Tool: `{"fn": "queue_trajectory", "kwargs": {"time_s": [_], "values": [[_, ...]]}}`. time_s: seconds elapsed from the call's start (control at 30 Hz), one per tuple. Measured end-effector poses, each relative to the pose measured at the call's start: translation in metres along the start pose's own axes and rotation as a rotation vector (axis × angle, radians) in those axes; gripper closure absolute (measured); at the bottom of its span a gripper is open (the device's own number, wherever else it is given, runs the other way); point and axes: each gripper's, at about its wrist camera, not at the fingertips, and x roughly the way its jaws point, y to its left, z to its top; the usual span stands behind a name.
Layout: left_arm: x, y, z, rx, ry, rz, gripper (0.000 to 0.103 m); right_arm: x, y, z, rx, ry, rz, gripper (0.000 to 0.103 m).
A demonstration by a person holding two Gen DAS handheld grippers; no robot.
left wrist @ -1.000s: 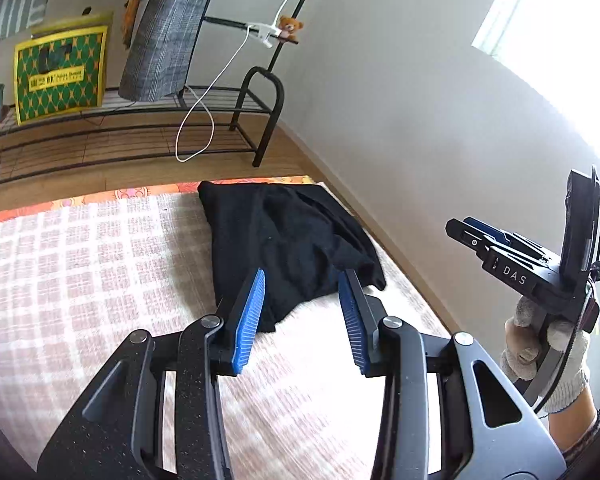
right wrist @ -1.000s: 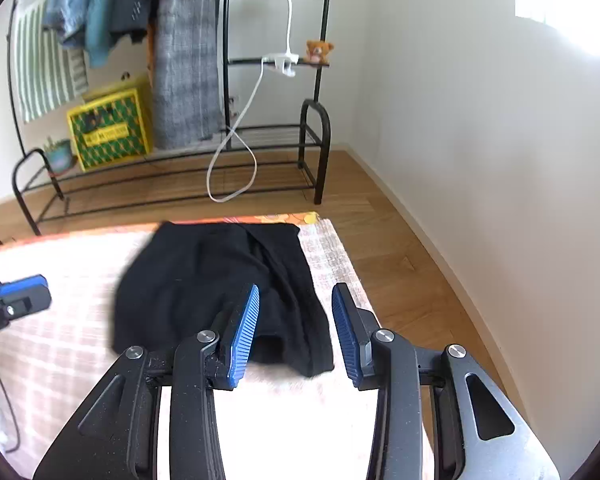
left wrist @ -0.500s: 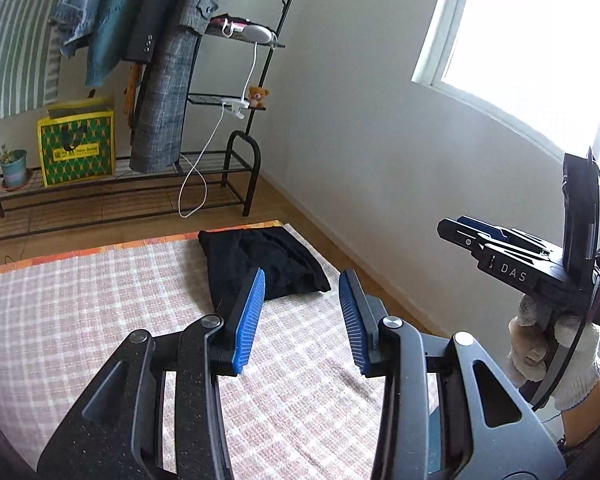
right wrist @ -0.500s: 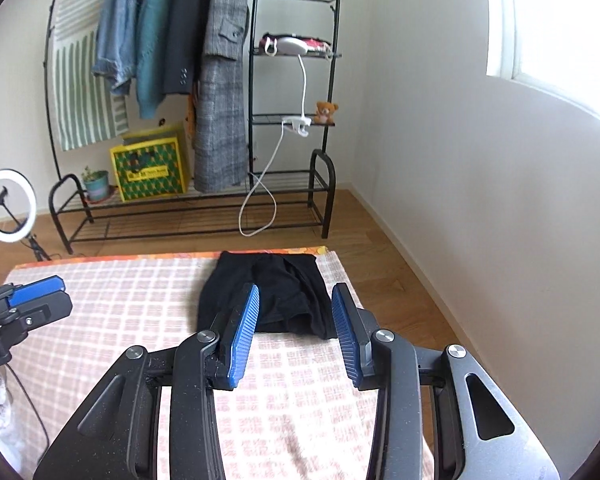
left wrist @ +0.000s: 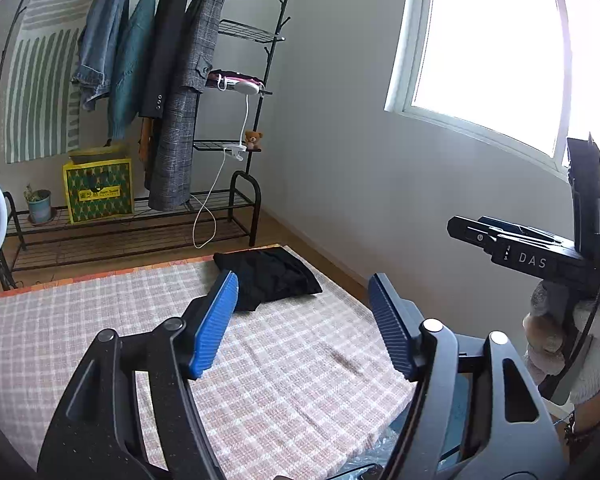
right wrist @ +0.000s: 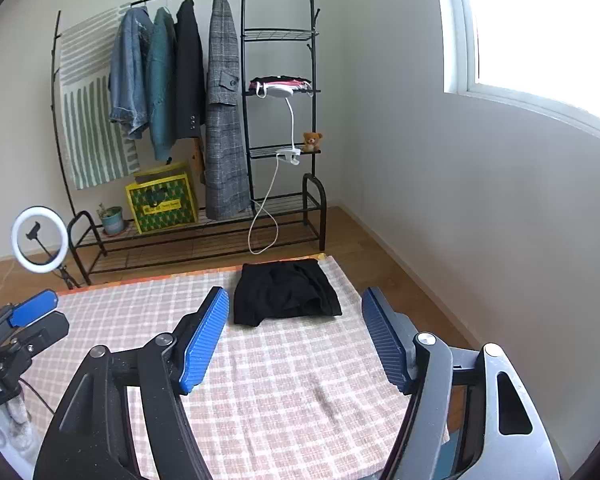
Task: Fold large clothes
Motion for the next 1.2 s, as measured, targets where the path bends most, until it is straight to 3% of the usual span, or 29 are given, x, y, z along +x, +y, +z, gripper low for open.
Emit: {"fn": "queue_trajectory", "kwargs": {"time_s": [0.07, 0.13, 0.3, 0.43, 0.57, 0.93, 1.2], "values": [[-0.014, -0.001, -0.007, 0.019, -0.012, 0.009, 0.029, -0.011, 0.007, -0.005, -0.006, -0.023, -0.025, 0.031], [-0.024, 0.0, -0.014, 0.034, -0.021, 0.012, 0.021, -0.02, 0.013, -0.008, -0.007, -0.046, -0.035, 0.02], [-0.046, 0.007, -0.03, 0.03, -0.037, 0.024, 0.016, -0.035, 0.027, -0.017, 0.004, -0.1, -0.089, 0.017], [-0.061, 0.014, -0.044, 0.037, -0.075, 0.055, 0.007, -0.044, 0.036, -0.028, 0.044, -0.143, -0.076, 0.001], [-0.069, 0.021, -0.057, 0.037, -0.088, 0.108, 0.0, -0.045, 0.053, -0.04, 0.008, -0.183, -0.115, 0.001], [-0.065, 0.037, -0.075, 0.02, -0.079, 0.179, 0.0, -0.036, 0.078, -0.072, 0.063, -0.209, -0.079, 0.001], [-0.062, 0.042, -0.081, 0.009, -0.079, 0.219, 0.0, -0.018, 0.077, -0.086, 0.085, -0.172, -0.075, 0.001]]}}
